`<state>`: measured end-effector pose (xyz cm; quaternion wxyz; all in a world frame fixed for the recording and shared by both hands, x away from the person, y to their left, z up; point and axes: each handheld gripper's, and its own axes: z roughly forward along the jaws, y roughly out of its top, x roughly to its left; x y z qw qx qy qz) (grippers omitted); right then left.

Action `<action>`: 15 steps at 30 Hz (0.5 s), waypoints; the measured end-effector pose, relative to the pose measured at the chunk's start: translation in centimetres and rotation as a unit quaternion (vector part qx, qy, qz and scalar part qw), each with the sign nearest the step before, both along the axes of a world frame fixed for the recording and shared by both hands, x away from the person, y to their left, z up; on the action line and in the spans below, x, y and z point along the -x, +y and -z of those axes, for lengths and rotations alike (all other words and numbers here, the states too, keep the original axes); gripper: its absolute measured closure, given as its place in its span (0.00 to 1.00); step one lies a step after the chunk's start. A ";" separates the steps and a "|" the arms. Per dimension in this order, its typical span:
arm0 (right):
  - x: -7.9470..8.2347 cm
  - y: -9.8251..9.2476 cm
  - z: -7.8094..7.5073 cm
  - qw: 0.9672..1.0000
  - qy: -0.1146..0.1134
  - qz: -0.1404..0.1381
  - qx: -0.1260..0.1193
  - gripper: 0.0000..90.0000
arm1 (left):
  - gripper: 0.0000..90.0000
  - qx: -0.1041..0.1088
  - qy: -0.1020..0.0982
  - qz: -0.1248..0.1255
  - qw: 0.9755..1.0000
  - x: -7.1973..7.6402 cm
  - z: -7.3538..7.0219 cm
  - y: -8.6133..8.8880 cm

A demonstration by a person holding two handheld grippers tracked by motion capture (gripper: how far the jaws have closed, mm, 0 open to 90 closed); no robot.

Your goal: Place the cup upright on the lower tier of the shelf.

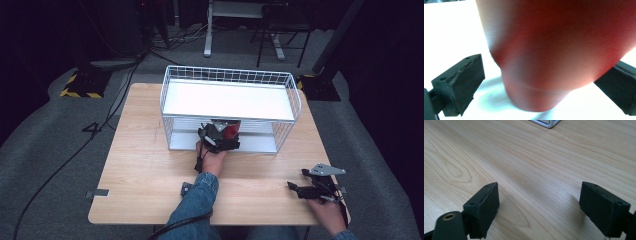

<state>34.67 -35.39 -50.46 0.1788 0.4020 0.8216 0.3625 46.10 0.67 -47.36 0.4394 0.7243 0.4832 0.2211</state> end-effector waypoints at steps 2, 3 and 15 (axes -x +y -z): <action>0.0 0.0 0.0 1.000 0.000 0.000 0.000 0.19 | 0.00 -0.002 0.000 -0.016 1.000 0.5 -0.2 0.2; 0.0 0.0 0.0 1.000 0.000 0.000 0.000 0.19 | 0.00 -0.005 -0.003 -0.010 1.000 0.6 -0.2 0.4; 0.1 0.1 0.0 1.000 -0.002 -0.002 0.001 0.19 | 0.00 0.011 -0.011 0.022 1.000 3.4 -1.2 2.7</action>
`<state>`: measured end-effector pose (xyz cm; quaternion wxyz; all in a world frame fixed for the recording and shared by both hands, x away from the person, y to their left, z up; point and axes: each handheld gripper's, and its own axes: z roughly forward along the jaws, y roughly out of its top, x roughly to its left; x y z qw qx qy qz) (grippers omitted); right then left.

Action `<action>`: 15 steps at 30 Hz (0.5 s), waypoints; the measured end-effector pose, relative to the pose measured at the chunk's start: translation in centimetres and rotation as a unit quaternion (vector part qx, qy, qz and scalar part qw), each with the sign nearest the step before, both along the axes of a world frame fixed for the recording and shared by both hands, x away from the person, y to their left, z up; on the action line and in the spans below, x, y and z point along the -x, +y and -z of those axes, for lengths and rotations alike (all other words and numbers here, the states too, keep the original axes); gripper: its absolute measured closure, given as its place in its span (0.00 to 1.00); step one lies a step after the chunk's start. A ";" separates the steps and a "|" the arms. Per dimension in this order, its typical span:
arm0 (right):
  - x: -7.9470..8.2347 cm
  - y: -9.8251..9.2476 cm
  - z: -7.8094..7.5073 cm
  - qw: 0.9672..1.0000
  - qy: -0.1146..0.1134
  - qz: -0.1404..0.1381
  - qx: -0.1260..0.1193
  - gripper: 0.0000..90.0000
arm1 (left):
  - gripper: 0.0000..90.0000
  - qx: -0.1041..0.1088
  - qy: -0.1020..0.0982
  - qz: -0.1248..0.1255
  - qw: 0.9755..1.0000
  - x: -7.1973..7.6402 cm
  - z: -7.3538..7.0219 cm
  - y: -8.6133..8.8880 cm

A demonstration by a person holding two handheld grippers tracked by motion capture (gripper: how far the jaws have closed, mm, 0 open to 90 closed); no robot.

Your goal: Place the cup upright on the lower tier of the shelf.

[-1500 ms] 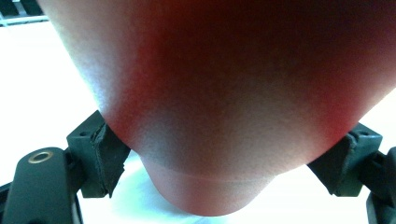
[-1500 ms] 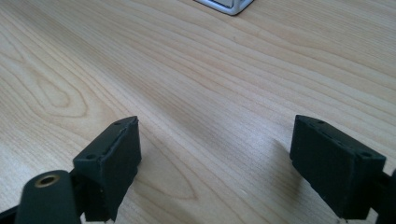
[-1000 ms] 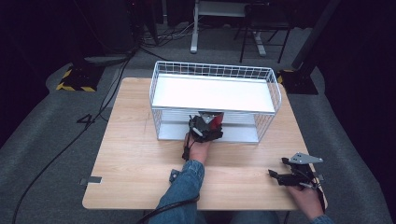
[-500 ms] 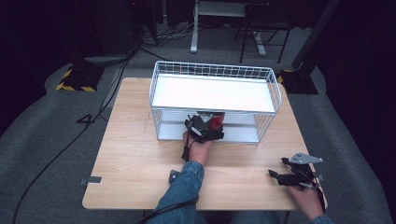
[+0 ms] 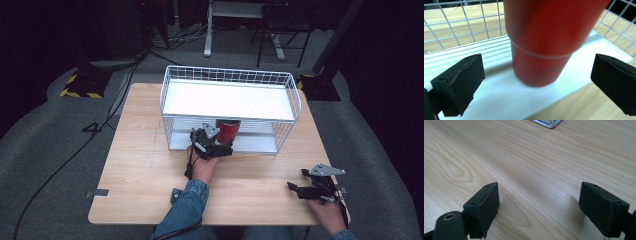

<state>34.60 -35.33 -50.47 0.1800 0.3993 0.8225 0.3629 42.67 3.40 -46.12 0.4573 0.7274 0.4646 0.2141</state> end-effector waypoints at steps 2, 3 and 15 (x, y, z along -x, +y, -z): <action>0.0 0.0 0.0 1.000 0.001 0.000 -0.001 0.19 | 0.00 0.003 0.000 0.004 1.000 0.6 -0.2 0.6; 0.0 0.0 0.0 1.000 0.001 0.000 -0.001 0.19 | 0.00 0.005 0.001 0.005 1.000 0.8 -0.3 0.8; 0.0 0.0 0.0 1.000 0.001 0.000 -0.001 0.19 | 0.00 0.016 -0.008 0.016 1.000 4.5 -1.6 3.7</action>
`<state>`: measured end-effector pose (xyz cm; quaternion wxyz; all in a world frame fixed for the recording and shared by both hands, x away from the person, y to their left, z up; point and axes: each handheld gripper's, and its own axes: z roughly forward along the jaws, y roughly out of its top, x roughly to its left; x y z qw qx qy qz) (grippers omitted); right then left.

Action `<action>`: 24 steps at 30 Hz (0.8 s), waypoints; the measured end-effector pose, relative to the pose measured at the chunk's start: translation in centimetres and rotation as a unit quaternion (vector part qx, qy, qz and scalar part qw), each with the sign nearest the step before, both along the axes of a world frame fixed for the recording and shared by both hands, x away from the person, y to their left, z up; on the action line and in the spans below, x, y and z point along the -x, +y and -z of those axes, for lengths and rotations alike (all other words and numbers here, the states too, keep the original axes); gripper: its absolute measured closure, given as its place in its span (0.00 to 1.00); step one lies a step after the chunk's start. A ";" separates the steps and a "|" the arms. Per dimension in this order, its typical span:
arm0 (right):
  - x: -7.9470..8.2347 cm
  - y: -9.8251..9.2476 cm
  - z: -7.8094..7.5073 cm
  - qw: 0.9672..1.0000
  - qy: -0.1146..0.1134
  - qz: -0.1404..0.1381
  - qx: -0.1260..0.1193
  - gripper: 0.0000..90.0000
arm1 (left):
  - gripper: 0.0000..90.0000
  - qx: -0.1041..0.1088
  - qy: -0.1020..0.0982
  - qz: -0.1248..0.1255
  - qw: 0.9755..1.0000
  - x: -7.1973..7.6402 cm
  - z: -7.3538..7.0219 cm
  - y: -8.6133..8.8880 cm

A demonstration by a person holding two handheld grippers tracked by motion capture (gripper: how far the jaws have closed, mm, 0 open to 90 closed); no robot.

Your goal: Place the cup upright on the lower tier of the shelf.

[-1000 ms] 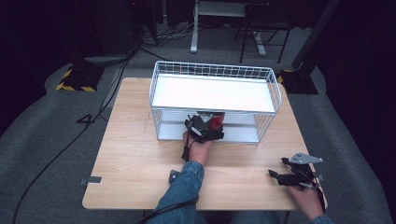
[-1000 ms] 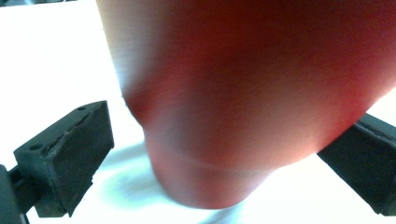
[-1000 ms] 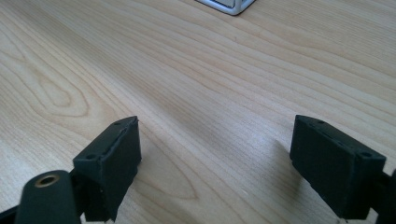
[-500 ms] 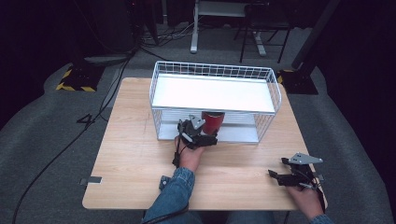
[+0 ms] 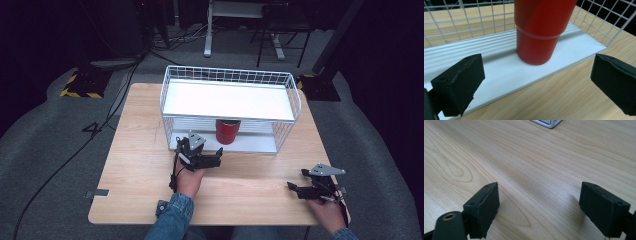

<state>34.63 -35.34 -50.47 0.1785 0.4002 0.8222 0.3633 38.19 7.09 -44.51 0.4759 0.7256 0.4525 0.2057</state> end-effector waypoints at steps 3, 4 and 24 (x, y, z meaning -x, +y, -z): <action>0.0 0.0 0.0 1.000 0.000 0.000 0.000 0.19 | 0.00 -0.002 -0.005 0.003 1.000 1.1 -0.4 0.7; 0.0 0.0 0.0 1.000 0.000 0.000 0.000 0.19 | 0.00 -0.005 -0.007 0.002 1.000 1.3 -0.6 0.9; 0.0 0.0 0.0 1.000 0.000 0.000 0.000 0.19 | 0.01 -0.004 0.016 0.057 0.998 5.3 -1.8 6.2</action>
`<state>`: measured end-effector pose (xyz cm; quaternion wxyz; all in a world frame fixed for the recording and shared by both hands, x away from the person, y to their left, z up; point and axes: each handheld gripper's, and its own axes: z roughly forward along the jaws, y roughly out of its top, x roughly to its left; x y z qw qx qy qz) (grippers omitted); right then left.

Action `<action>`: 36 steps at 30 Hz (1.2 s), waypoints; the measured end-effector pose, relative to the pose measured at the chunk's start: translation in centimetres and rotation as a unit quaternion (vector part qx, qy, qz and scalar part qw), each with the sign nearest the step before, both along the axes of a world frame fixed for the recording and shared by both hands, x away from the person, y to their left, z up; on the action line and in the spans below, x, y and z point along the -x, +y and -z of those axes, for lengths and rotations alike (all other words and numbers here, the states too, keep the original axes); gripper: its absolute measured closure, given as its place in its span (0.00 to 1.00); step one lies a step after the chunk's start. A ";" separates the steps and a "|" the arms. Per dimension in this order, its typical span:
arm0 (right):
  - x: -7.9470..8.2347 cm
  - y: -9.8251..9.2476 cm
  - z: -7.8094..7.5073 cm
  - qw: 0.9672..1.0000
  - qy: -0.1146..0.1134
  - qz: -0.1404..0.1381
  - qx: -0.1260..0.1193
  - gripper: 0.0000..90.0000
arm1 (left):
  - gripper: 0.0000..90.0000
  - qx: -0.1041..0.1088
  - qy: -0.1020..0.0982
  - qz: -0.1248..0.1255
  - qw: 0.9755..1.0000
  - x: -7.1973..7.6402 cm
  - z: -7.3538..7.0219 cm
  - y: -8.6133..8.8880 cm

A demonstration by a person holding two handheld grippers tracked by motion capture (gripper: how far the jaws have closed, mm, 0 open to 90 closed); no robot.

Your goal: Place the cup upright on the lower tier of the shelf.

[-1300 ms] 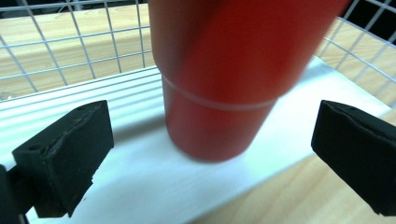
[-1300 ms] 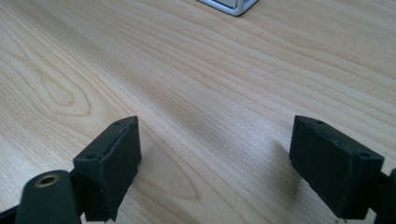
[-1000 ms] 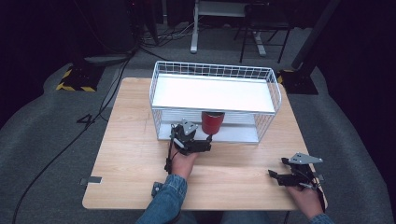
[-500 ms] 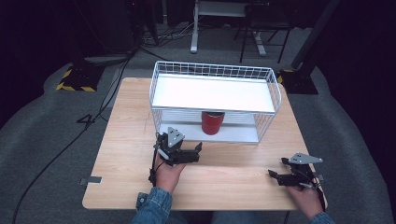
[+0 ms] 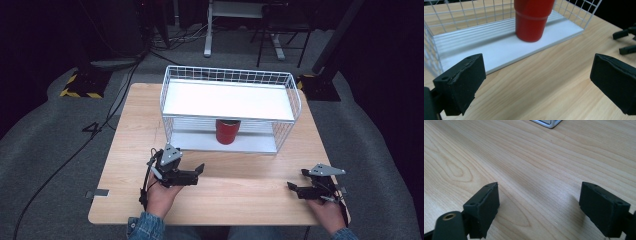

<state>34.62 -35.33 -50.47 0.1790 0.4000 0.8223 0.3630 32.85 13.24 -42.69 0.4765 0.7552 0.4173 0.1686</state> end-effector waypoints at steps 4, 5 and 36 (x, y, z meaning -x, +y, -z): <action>0.0 0.0 0.0 1.000 0.000 0.000 0.001 0.19 | 0.01 -0.014 0.000 0.002 1.000 1.1 0.2 1.0; 0.0 0.0 0.0 1.000 0.000 0.000 0.000 0.19 | 0.01 -0.019 0.000 0.001 1.000 1.6 0.2 1.3; 0.0 0.0 0.0 1.000 -0.001 0.000 0.001 0.19 | 0.02 -0.093 0.122 0.021 0.988 4.5 5.7 5.1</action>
